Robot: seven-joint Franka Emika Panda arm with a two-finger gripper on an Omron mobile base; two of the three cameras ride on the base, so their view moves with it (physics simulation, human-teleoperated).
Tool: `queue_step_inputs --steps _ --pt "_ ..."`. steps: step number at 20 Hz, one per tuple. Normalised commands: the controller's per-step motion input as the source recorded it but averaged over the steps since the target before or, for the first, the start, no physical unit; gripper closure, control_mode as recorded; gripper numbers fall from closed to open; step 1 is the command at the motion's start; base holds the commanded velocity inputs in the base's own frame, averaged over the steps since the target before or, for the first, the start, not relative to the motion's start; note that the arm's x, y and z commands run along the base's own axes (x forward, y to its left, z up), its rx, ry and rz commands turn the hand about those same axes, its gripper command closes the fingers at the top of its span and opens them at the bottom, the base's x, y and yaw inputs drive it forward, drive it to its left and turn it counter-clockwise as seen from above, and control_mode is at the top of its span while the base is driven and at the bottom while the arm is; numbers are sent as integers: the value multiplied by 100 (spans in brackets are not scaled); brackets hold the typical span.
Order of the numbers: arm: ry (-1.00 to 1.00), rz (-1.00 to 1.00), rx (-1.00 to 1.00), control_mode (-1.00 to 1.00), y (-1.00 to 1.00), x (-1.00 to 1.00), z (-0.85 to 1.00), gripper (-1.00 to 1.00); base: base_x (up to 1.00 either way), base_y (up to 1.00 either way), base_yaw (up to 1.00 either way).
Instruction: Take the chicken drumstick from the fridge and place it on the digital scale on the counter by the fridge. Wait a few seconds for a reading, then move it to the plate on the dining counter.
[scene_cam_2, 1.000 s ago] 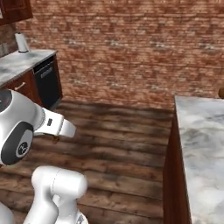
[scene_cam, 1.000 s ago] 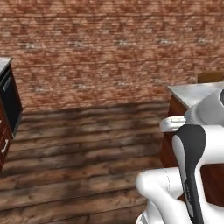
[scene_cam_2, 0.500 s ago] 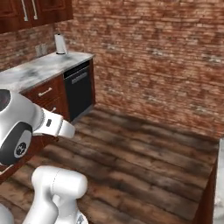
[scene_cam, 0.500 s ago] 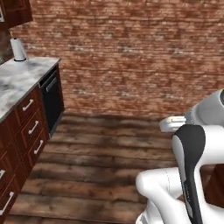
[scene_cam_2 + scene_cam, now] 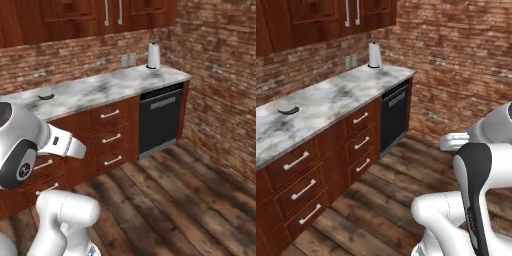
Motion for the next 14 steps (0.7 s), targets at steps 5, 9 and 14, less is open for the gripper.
queue_step_inputs --steps 5,9,14 --pt "0 0 0 100 0 0 0 100 100 -23 76" --pt "0 0 0 100 0 0 0 100 100 -32 74" --pt "0 0 0 100 0 0 0 100 100 -39 72"
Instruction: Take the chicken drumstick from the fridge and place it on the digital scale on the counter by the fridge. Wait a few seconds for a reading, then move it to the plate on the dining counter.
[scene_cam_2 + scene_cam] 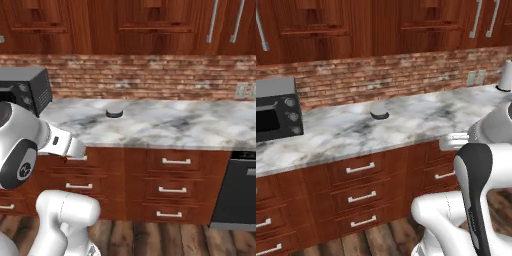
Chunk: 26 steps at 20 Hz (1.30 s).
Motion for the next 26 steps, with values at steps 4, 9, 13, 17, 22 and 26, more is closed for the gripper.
queue_step_inputs --steps 4,9,13,17,22,26 --pt "0 0 0 100 0 0 0 100 99 -53 67" --pt "0 0 0 100 0 0 0 100 86 -49 50" --pt "0 0 0 100 0 0 0 100 76 -34 20" --pt "0 0 0 100 0 0 0 100 59 0 0" --pt "0 0 0 100 0 0 0 100 43 0 0" --pt "0 0 0 -100 -3 33 -35 100 11 0 0"
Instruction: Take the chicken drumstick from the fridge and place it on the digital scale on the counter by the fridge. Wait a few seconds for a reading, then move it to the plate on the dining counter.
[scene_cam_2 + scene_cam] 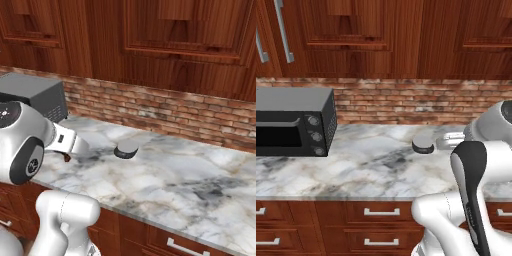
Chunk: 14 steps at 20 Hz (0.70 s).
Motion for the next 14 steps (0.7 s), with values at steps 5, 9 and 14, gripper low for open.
queue_step_inputs --steps 5,9,14 --pt "0 1 -1 -100 -8 92 -62 100 0 0 0" --pt "-1 1 -6 -100 0 90 -85 100 0 0 0" --pt "-9 0 -11 -100 -9 67 -70 100 0 0 0"
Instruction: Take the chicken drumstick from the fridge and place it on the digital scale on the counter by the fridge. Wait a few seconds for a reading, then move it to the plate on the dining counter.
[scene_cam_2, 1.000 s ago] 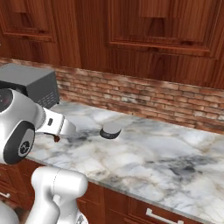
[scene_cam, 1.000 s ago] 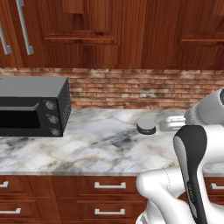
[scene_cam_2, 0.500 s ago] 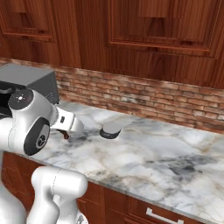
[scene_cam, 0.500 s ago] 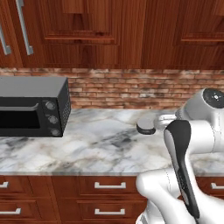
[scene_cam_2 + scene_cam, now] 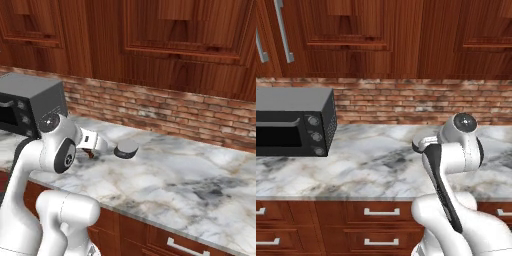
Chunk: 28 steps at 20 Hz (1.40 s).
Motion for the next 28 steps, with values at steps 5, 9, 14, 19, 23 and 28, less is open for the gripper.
queue_step_inputs --steps 5,9,14,19,23,28 --pt "-2 0 -5 -100 -25 71 -29 100 0 0 0" --pt "0 0 0 -100 -29 72 -30 100 0 0 0" --pt "1 0 0 -100 -26 72 -8 100 0 0 0" --pt "9 0 0 -100 -11 55 -16 100 0 0 0" --pt "13 0 0 -100 0 39 -33 100 0 0 0" --pt "4 0 0 -100 -8 50 -29 100 0 0 0"
